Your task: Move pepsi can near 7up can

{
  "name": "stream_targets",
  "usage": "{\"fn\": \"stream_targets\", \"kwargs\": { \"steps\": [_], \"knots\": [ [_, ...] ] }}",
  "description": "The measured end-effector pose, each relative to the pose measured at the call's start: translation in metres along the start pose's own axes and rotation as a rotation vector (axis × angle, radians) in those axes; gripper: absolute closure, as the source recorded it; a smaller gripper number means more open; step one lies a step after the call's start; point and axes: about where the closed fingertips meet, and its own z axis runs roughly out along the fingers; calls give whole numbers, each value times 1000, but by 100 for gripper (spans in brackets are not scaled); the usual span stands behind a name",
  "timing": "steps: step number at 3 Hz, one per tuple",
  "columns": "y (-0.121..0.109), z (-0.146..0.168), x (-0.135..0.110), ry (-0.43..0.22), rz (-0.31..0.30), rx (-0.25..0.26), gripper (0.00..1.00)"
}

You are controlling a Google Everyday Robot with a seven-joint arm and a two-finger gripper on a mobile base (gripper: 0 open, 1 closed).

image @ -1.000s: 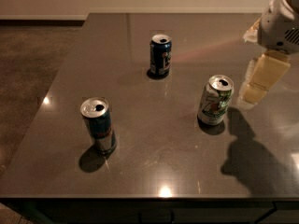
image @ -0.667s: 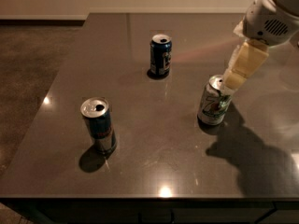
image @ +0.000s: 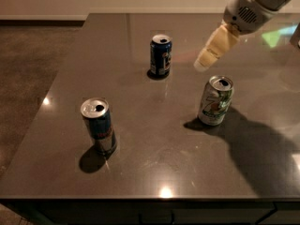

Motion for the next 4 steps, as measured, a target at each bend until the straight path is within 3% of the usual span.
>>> {"fn": "stream_targets", "kwargs": {
  "steps": [1,4],
  "knots": [
    [-19,25,-19,-52,63,32,0],
    [-60,95,-49,-91,177,99,0]
  ]
}}
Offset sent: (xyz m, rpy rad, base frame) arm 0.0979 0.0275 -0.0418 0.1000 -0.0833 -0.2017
